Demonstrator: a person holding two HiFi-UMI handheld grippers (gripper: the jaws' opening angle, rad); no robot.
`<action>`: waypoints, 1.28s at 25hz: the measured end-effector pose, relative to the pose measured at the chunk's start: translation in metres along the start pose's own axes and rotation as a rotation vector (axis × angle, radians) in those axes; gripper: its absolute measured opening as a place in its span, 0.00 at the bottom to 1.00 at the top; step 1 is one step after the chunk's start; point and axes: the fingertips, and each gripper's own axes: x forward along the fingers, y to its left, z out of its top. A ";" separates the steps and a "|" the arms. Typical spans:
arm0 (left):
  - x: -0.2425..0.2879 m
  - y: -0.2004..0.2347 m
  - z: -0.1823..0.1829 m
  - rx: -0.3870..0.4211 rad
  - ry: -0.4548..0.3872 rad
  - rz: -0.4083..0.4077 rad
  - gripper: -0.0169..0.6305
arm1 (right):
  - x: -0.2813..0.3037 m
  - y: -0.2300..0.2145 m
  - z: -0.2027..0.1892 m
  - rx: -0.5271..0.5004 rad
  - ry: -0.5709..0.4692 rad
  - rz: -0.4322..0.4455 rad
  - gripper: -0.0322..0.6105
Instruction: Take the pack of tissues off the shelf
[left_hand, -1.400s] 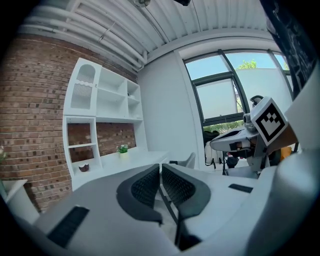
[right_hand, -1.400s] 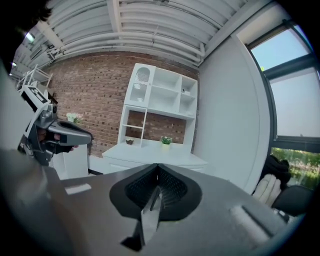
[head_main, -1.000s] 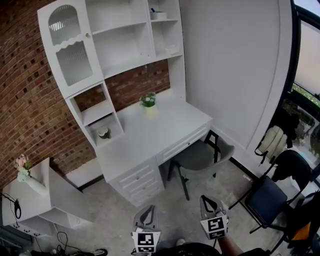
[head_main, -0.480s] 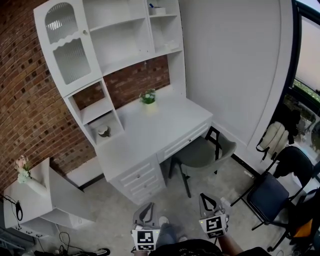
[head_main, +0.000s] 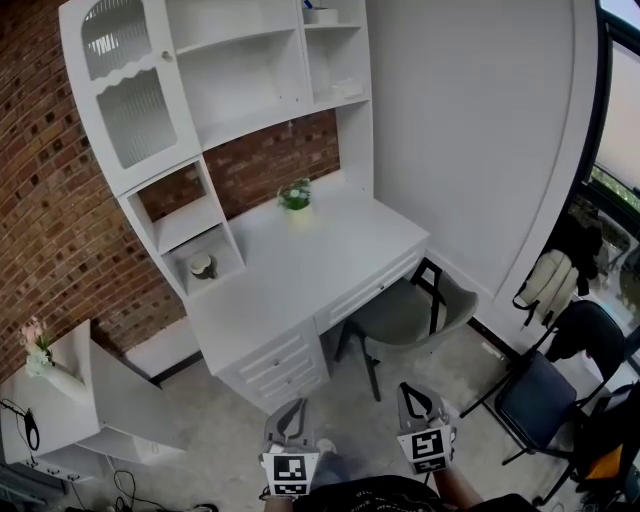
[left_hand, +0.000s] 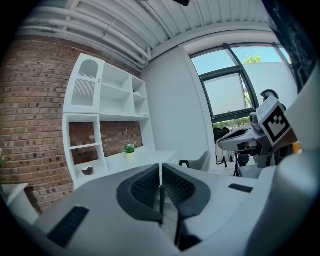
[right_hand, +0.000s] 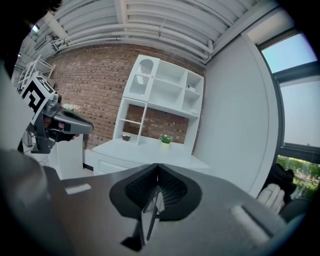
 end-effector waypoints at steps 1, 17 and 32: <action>0.006 0.005 0.001 0.000 -0.002 -0.001 0.06 | 0.007 -0.002 0.003 0.009 -0.002 -0.005 0.06; 0.093 0.081 0.013 0.006 -0.019 -0.016 0.04 | 0.112 -0.019 0.025 -0.015 0.025 -0.025 0.06; 0.158 0.129 0.022 0.013 -0.034 -0.090 0.04 | 0.177 -0.034 0.034 0.021 0.045 -0.109 0.06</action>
